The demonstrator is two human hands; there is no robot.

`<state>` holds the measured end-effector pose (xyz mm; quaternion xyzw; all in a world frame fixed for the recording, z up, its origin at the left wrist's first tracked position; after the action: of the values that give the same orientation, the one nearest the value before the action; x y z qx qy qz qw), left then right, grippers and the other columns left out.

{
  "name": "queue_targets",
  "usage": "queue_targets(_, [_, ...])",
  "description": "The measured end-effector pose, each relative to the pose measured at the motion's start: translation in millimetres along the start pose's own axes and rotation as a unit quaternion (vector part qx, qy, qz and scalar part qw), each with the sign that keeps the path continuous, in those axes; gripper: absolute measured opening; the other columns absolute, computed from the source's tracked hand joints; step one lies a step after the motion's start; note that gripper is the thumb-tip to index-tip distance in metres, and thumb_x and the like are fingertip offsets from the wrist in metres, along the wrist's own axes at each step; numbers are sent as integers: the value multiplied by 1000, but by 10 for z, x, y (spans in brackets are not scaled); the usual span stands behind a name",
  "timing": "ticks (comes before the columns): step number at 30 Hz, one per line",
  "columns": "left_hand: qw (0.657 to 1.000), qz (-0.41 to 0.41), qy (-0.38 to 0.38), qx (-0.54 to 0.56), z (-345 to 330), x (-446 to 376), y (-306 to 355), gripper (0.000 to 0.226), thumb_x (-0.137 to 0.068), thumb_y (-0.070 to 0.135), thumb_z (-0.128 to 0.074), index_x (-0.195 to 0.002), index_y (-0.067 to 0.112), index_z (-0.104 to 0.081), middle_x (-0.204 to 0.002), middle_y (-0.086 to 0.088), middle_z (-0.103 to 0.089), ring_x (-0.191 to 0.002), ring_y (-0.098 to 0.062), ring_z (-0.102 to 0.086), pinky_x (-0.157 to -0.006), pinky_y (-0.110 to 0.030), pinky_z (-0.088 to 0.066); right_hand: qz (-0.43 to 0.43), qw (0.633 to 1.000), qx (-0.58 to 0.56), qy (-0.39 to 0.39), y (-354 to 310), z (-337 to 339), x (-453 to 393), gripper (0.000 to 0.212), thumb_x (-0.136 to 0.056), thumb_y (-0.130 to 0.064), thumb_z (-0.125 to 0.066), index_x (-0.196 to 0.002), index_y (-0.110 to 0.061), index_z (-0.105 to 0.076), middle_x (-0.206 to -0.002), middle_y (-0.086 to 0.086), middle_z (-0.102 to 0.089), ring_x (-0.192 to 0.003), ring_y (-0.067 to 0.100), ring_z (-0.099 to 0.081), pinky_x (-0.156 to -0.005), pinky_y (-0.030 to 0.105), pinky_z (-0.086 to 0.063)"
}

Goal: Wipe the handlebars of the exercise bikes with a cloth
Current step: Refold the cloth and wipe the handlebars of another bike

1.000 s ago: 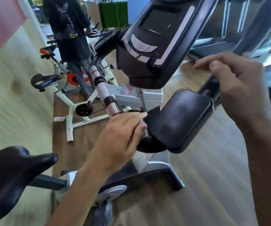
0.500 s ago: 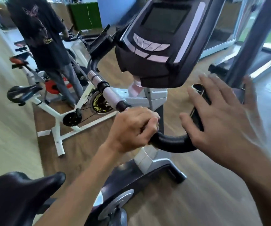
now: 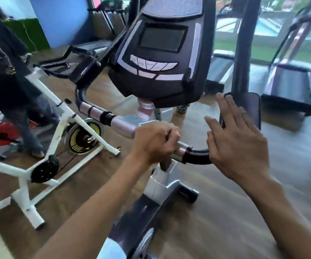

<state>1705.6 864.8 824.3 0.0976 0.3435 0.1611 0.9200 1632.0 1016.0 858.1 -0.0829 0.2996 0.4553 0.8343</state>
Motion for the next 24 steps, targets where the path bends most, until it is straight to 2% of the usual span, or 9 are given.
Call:
queue_targets(5, [994,66,82,3,71,136,9,34,-92,33,-44,-71,16,-66,-72,-3,-67,-71,-28,-60,-65,-42,-47,-49,999,-16,12,-58,-41,49,40,-97,-25,-38,-115,-13,-72,-167,17,-25,-156,30,-22,-126,44,-21])
queue_targets(8, [997,-7,72,12,31,234,330,31,-94,31,-49,-78,15,-69,-77,-2,-70,-72,-24,-62,-68,-39,-48,-63,997,-24,21,-89,-45,67,38,-96,-23,-40,-111,-14,-73,-167,15,-26,-156,30,-22,-126,43,-19])
queue_targets(10, [998,-42,41,-14,41,151,187,34,-96,34,-46,-80,16,-70,-77,-1,-69,-72,-25,-63,-65,-38,-48,-60,997,-32,22,-122,-50,99,38,-96,-25,-40,-111,-14,-73,-166,14,-30,-156,29,-22,-127,43,-19])
queue_targets(12, [998,-4,26,-62,111,63,-190,36,-97,35,-43,-79,16,-67,-80,-2,-69,-77,-27,-62,-71,-39,-46,-60,996,-57,27,-170,-37,129,39,-94,-29,-43,-114,-16,-73,-160,13,-40,-156,32,-21,-126,46,-18])
queue_targets(16, [993,101,29,-58,245,83,-835,35,-102,34,-35,-99,15,-64,-106,-3,-68,-104,-24,-59,-101,-40,-41,-23,991,-123,50,-525,-45,140,34,-87,-25,-52,-114,-14,-70,-145,15,-53,-152,36,-28,-126,49,-11])
queue_targets(18, [989,137,28,-56,312,16,-1062,35,-102,32,-33,-91,15,-61,-96,-3,-67,-97,-25,-59,-100,-43,-39,31,995,-98,8,-779,-169,76,35,-87,-27,-50,-114,-14,-69,-146,14,-52,-151,34,-29,-128,50,-6])
queue_targets(19, [984,169,30,-46,373,-35,-1163,33,-103,30,-34,-84,16,-57,-88,-3,-63,-90,-26,-57,-98,-45,-39,44,995,-80,-29,-860,-253,42,38,-89,-31,-47,-117,-16,-67,-147,12,-51,-152,32,-29,-128,51,-8])
queue_targets(21, [977,209,37,-30,443,-90,-1267,33,-104,24,-37,-77,14,-54,-78,-5,-57,-80,-27,-51,-94,-48,-39,23,994,-72,-81,-877,-378,-24,44,-95,-39,-36,-121,-18,-64,-143,8,-54,-149,28,-33,-123,53,-22])
queue_targets(24, [979,192,35,-57,368,-8,-1047,31,-103,24,-38,-82,11,-57,-82,-11,-60,-81,-31,-52,-84,-45,-41,-27,993,-63,-100,-815,-453,-47,48,-100,-42,-26,-115,-20,-65,-134,7,-60,-142,29,-42,-111,51,-40])
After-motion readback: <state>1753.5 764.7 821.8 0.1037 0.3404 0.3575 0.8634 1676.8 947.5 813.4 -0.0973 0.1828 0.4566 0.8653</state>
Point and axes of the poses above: each hand's wrist, its own x-axis away from the middle knuckle, its own z-axis out of the back of the hand, y = z × x, the point moved 9 cm from there along -x, towards the middle knuckle
